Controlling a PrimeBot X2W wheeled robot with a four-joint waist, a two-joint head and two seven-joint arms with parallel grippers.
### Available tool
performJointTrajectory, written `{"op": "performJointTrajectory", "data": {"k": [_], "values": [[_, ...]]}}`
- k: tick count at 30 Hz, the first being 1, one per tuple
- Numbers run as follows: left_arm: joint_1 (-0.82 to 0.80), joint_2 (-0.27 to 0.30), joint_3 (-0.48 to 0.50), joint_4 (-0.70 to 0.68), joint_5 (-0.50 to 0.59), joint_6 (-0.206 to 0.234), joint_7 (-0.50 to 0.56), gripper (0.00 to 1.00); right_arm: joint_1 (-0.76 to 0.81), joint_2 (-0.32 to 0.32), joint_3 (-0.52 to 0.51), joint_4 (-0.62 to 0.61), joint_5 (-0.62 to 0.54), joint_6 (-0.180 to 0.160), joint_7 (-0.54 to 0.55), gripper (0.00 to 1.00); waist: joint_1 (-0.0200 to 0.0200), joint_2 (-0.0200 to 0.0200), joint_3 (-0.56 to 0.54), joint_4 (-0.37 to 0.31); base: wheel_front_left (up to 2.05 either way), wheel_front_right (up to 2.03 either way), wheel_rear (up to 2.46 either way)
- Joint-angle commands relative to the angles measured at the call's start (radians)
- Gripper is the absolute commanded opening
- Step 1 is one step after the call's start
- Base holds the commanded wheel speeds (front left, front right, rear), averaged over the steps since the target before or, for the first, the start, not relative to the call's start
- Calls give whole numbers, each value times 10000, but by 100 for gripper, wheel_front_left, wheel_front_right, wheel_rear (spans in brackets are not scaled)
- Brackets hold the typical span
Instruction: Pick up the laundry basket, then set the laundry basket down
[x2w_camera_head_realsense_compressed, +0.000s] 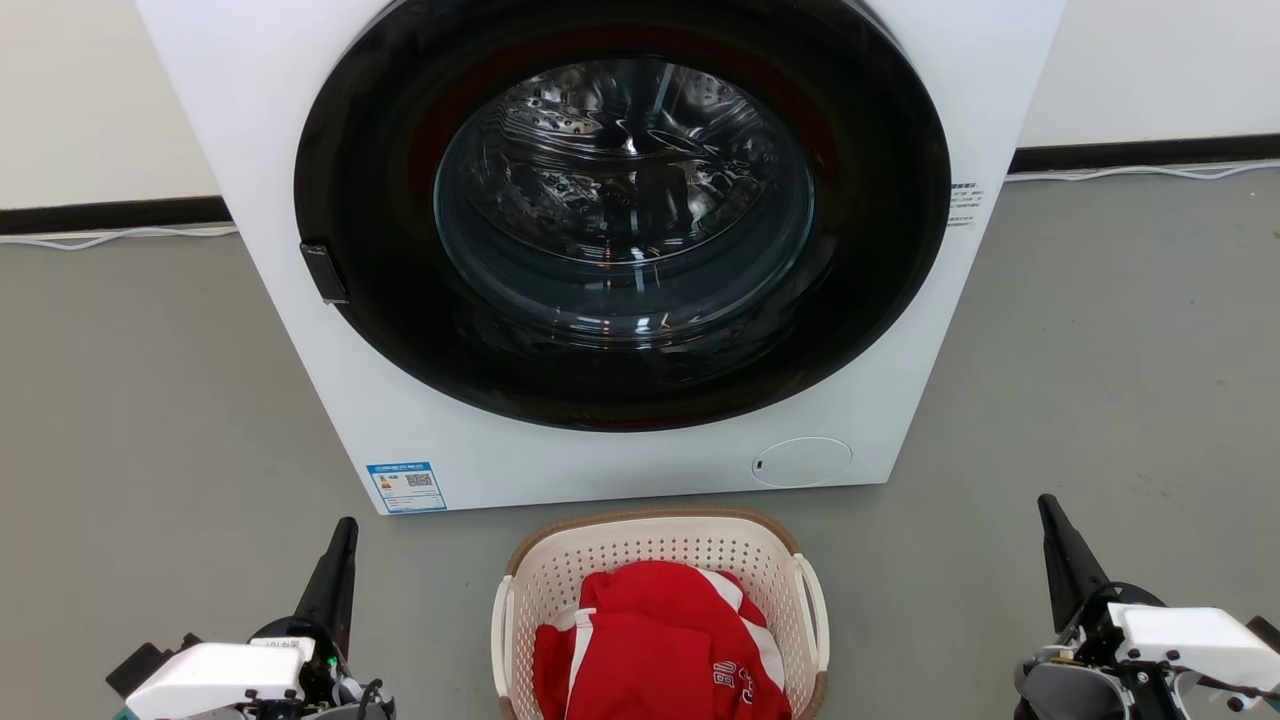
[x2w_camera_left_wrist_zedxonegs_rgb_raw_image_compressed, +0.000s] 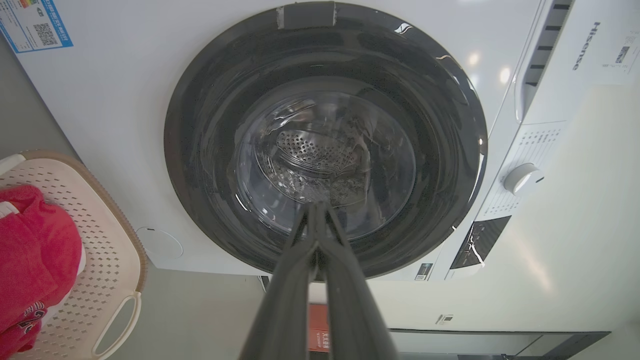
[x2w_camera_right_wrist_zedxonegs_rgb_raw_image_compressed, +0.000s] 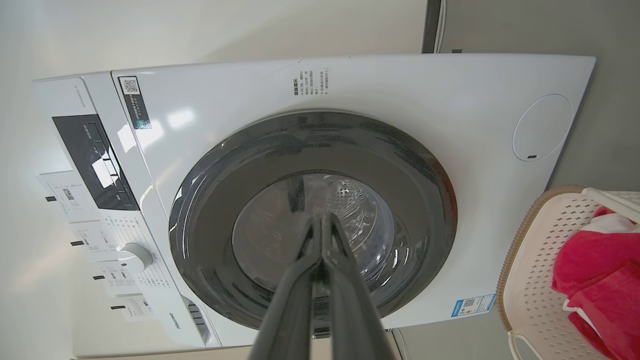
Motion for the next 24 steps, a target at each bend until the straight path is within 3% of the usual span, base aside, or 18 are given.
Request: {"op": "performJointTrajectory", "data": {"k": [1, 5, 6, 12, 16, 24], "values": [[-556, 100, 299, -294, -51, -73, 60, 0, -409, -41, 184, -299, 70, 71, 76, 0, 0, 0, 0, 0, 0, 0, 0], [-556, 100, 299, -294, -51, -73, 60, 0, -409, -41, 184, -299, 70, 71, 76, 0, 0, 0, 0, 0, 0, 0, 0], [116, -43, -14, 212, 5, 3, -42, 100, 130, 24, 39, 159, 10, -5, -17, 100, 0, 0, 4, 0, 0, 0, 0], [156, -36, -114, 188, 22, -1, -221, 100, 193, 21, 154, -5, 20, -1, -161, 100, 22, 0, -16, -1, 0, 0, 0], [190, -31, -152, 180, 60, -3, -338, 100, 245, 12, 249, -94, -53, 1, -271, 100, 2, 0, -2, -2, 0, 0, 0], [213, -22, -204, 225, 406, -8, -573, 100, 274, -123, 497, -177, -569, 6, -557, 100, 1, 0, -7, -8, 0, 0, 0]]}}
